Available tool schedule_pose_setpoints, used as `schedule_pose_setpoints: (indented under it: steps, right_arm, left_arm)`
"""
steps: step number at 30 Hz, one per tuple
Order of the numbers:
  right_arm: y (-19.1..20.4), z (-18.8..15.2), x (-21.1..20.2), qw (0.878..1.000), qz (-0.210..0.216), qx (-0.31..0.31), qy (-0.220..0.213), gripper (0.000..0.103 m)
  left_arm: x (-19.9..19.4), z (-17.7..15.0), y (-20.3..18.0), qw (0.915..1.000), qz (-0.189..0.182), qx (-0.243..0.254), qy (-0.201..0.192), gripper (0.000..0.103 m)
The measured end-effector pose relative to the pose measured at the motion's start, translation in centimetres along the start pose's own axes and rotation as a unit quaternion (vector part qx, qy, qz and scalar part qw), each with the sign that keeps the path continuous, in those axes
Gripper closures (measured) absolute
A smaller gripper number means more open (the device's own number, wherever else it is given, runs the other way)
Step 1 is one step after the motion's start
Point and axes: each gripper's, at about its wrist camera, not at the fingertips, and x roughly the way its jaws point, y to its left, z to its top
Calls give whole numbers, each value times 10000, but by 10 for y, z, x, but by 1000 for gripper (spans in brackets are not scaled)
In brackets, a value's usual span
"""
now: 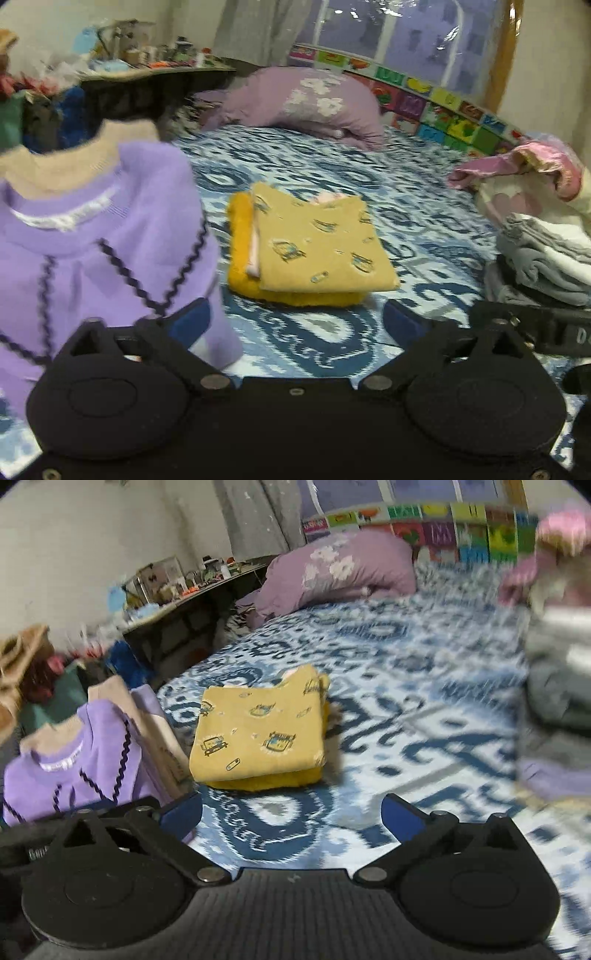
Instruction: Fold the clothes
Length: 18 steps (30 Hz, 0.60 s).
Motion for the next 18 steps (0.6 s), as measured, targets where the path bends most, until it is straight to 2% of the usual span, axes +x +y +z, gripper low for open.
schedule_pose_setpoints:
  steps: [4, 12, 18]
  right_arm:
    - [12, 8, -22, 9991, -347, -184, 132, 1]
    - [27, 7, -47, 9972, -551, -428, 264, 0]
    - [35, 6, -52, 9968, -496, -452, 435, 0]
  left_arm:
    - [-18, 3, -13, 9991, 176, 363, 154, 0]
    - [-51, 9, -20, 9982, 426, 425, 6, 0]
    - [-57, 14, -27, 9961, 651, 600, 31, 0]
